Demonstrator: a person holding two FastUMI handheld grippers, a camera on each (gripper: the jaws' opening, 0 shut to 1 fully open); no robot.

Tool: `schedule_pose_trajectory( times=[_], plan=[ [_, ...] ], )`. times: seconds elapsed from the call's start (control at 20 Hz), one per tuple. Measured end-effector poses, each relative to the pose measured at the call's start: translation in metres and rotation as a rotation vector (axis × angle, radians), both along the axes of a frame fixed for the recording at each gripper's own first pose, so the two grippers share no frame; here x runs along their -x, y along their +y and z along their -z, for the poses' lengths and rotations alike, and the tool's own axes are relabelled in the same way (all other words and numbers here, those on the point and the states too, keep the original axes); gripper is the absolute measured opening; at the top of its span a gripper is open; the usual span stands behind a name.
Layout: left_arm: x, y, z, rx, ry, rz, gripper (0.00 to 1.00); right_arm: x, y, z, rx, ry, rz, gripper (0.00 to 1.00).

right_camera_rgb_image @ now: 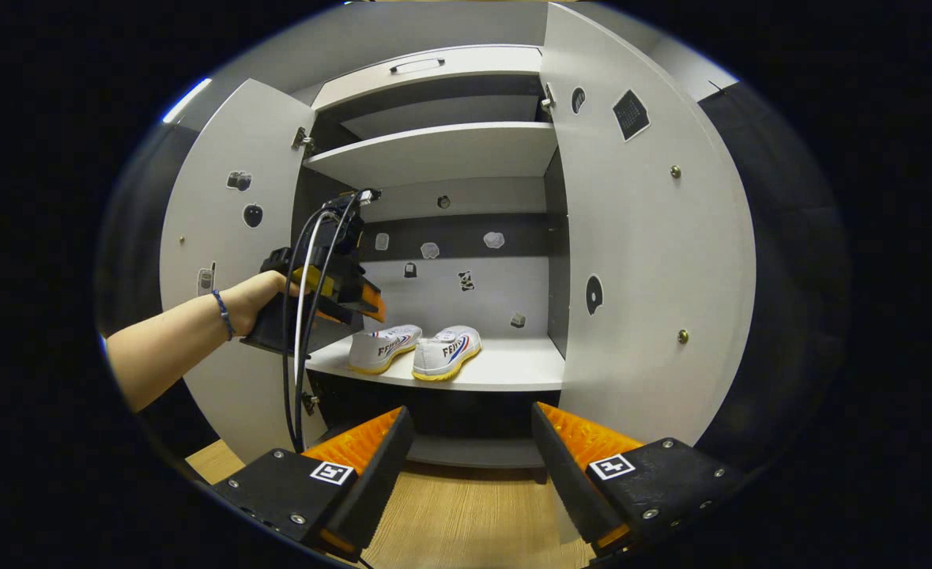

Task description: Grab one shoe with the right hand and put it into the shoe cabinet, grab the other shoe with the left hand and put it into the shoe cabinet; then close the right door with the right hand and the left door with the left hand.

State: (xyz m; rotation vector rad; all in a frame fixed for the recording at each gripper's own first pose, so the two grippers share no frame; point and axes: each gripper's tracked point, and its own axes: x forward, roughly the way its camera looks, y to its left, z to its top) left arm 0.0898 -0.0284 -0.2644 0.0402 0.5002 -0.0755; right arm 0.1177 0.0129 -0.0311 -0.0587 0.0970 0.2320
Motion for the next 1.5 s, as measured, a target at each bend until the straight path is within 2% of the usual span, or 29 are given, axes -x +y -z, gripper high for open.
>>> schedule_pose_trajectory(
  times=[0.1, 0.4, 0.7, 1.05, 1.3, 1.5],
  plan=[
    [0.017, -0.005, -0.027, -0.007, -0.079, 0.011, 0.94, 0.005, 0.000, -0.004, 0.004, -0.009, 0.004, 0.93],
    [0.087, -0.009, -0.108, -0.064, -0.310, 0.023, 0.97, 0.028, -0.006, -0.021, 0.004, -0.046, 0.015, 0.93],
    [0.186, -0.010, -0.149, -0.067, -0.428, 0.063, 0.97, 0.055, -0.032, -0.028, 0.006, -0.068, 0.071, 0.92],
    [0.278, 0.000, -0.136, -0.024, -0.423, 0.095, 0.97, 0.076, -0.088, -0.019, 0.064, -0.072, 0.183, 0.93],
    [0.319, 0.018, -0.140, -0.025, -0.451, 0.077, 0.97, 0.090, -0.144, -0.003, 0.046, -0.045, 0.280, 0.93],
    [0.338, 0.039, -0.149, -0.033, -0.473, 0.047, 0.97, 0.077, -0.185, 0.003, 0.049, -0.048, 0.358, 0.93]
  ],
)
